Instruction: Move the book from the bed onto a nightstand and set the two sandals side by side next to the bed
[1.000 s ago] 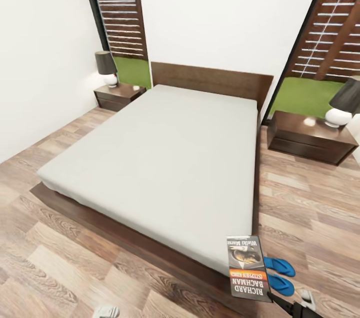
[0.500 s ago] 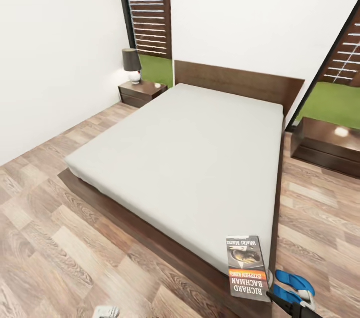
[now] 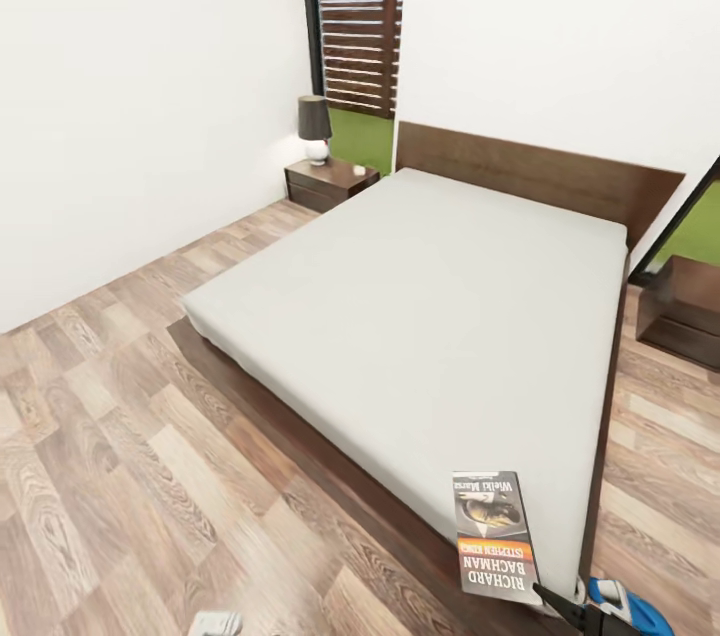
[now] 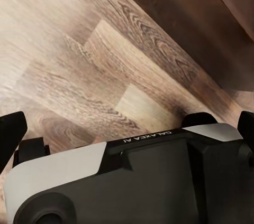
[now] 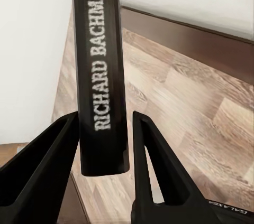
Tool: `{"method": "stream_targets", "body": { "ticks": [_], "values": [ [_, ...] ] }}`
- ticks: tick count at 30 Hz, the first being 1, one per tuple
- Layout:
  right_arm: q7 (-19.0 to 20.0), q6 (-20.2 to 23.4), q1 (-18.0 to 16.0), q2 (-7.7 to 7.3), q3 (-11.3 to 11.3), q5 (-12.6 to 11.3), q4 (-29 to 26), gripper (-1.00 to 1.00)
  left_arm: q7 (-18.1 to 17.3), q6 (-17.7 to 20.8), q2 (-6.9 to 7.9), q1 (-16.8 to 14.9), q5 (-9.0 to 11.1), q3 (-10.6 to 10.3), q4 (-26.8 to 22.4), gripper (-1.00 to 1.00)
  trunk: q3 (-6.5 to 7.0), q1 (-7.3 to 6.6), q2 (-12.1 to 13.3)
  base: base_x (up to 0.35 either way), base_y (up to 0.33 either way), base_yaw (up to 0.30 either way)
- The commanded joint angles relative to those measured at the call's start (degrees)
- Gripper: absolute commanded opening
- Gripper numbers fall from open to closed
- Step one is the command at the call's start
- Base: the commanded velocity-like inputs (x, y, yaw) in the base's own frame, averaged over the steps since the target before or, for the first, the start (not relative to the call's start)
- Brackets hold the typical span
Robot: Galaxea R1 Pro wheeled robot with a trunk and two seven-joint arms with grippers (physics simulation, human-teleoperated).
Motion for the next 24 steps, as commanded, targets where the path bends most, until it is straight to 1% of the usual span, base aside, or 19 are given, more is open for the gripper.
{"method": "stream_targets", "body": {
  "ticks": [1,8,24],
  "values": [
    [0.1,0.6,0.0,-0.04,0.2,-0.7,0.0,-1.0,-0.2,-0.2,0.0,-0.1,0.4,-0.2,0.1,1.0,-0.05,0.0,0.0,0.0,0.0,0.287],
    [0.1,0.6,0.0,-0.04,0.3,-0.6,0.0,-1.0,-0.2,-0.2,0.0,-0.1,0.3,-0.3,1.1,1.0,-0.05,0.0,0.0,0.0,0.0,0.287],
    [0.1,0.6,0.0,-0.04,0.2,-0.6,0.0,-1.0,-0.1,-0.2,-0.35,0.0,0.4,-0.2,1.2,1.0,-0.05,0.0,0.0,0.0,0.0,0.282]
  ]
}}
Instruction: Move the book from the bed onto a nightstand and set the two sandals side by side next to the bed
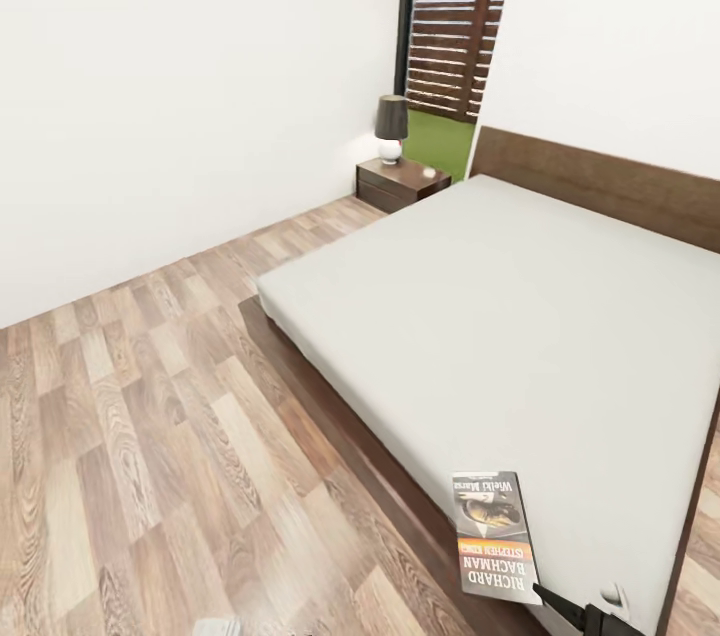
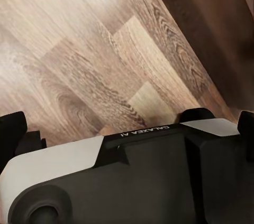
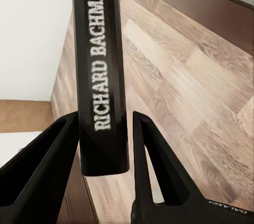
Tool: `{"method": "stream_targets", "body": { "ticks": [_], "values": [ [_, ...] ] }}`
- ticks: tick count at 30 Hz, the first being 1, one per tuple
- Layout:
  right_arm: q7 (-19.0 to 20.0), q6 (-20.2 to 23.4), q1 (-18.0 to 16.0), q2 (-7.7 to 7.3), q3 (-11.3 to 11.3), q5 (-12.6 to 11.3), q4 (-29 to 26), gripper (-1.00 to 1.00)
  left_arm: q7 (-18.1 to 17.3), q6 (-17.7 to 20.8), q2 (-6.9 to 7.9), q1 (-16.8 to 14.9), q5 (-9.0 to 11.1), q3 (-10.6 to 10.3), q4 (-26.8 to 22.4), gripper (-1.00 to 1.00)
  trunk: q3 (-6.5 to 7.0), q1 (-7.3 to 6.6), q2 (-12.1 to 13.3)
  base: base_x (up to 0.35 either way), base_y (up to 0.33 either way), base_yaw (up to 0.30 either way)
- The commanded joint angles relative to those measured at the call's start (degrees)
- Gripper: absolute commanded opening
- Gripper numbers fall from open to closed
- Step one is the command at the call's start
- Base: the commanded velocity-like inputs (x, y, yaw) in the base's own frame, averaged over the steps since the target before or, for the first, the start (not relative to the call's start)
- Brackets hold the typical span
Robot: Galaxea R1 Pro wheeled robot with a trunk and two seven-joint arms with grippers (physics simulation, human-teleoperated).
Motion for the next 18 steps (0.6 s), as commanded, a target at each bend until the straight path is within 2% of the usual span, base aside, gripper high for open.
{"method": "stream_targets", "body": {
  "ticks": [1,18],
  "values": [
    [0.1,0.6,0.0,-0.05,0.3,-0.6,0.0,-1.0,-0.2,-0.2,0.01,-0.1,0.4,-0.2,0.1,1.0,-0.05,0.0,0.0,0.0,0.0,0.28],
    [0.1,0.6,0.0,-0.05,0.2,-0.6,0.0,-1.0,-0.2,-0.2,0.0,-0.1,0.4,-0.3,0.1,1.0,-0.05,0.0,0.0,0.0,0.0,0.28]
  ]
}}
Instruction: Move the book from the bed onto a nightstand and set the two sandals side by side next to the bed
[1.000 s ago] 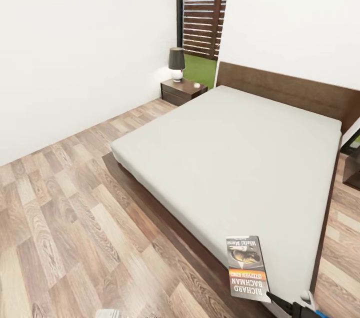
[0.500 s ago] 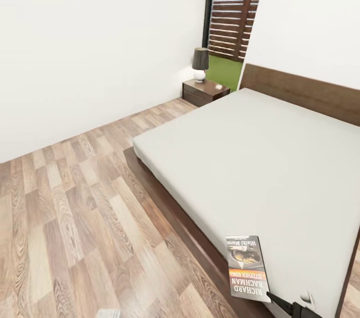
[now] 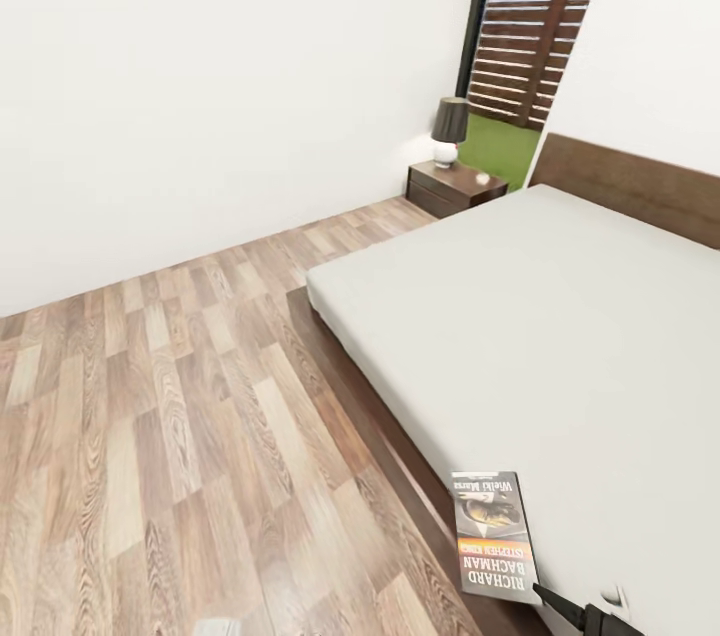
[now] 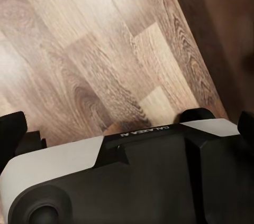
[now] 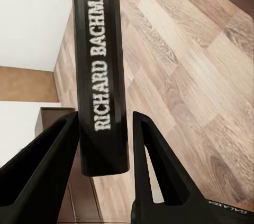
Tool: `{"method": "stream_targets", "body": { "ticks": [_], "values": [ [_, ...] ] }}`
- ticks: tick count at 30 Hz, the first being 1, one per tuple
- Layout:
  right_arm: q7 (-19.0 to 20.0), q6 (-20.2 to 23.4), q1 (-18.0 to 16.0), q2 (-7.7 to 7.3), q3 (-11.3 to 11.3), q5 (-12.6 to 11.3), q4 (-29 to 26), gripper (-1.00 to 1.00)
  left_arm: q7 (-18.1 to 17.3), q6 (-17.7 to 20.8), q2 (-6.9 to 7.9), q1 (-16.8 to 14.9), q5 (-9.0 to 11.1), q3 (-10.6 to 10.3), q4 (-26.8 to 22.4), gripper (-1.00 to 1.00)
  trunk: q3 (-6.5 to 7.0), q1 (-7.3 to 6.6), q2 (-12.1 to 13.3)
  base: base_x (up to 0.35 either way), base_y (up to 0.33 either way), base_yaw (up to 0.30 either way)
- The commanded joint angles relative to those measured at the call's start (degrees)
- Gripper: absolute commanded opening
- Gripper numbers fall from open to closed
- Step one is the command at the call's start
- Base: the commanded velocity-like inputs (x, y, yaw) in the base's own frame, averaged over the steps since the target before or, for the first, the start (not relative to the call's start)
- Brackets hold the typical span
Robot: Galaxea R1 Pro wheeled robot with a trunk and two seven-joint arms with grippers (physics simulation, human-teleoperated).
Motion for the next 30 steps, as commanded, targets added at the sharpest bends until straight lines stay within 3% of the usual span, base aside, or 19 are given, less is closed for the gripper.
{"method": "stream_targets", "body": {
  "ticks": [1,30],
  "values": [
    [0.1,0.6,0.0,-0.05,0.3,-0.6,0.0,-1.0,-0.2,-0.2,0.01,-0.1,0.4,-0.2,0.1,1.0,-0.05,0.0,0.0,0.0,0.0,0.28],
    [0.1,0.6,0.0,0.04,0.3,-0.6,0.0,-1.0,-0.2,-0.2,-0.03,-0.1,0.4,-0.2,0.1,1.0,-0.05,0.0,0.0,0.0,0.0,0.28]
  ]
}}
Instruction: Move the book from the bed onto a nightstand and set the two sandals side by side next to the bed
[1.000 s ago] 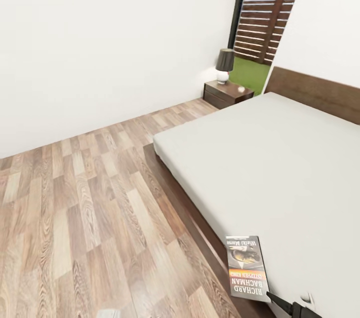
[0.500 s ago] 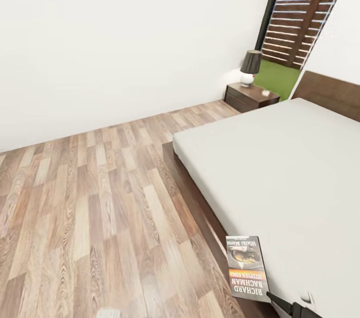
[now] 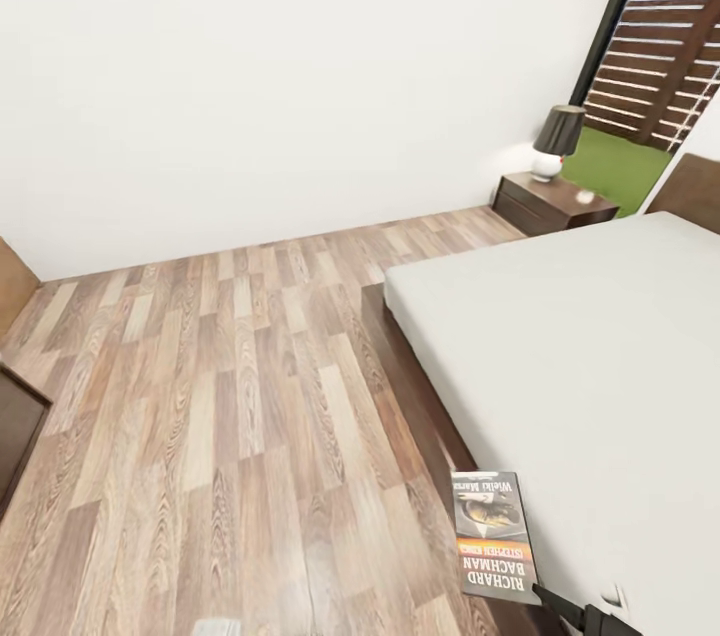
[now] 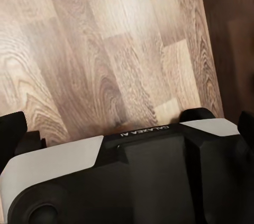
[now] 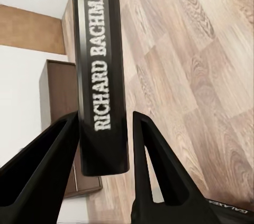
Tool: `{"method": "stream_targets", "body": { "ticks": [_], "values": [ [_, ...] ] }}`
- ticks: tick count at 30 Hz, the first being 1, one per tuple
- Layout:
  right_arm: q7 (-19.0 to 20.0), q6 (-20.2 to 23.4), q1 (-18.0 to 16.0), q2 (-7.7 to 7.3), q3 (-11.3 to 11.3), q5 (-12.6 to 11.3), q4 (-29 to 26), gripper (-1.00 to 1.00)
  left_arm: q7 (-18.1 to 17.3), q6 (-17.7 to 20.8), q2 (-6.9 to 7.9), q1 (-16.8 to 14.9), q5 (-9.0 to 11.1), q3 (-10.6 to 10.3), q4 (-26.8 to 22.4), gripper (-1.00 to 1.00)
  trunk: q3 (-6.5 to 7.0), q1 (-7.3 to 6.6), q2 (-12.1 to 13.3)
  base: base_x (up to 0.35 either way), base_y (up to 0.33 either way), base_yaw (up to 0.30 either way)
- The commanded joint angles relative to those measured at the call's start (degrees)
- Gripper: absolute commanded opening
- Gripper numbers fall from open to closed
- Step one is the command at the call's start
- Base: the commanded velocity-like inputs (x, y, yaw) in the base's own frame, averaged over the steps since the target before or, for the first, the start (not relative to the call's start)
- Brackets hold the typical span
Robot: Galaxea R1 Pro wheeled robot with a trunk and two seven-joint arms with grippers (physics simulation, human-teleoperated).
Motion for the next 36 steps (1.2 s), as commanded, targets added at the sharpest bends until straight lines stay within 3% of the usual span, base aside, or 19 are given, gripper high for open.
{"method": "stream_targets", "body": {
  "ticks": [1,36],
  "values": [
    [0.1,0.6,0.0,-0.05,0.3,-0.6,0.0,-1.0,-0.2,-0.2,0.02,0.0,0.4,-0.2,0.1,1.0,-0.05,0.0,0.0,0.0,0.0,0.281],
    [0.1,0.6,0.0,-0.04,0.3,-0.6,0.0,-1.0,-0.2,-0.2,-0.01,0.0,0.4,-0.2,0.1,1.0,-0.05,0.0,0.0,0.0,0.0,0.28]
  ]
}}
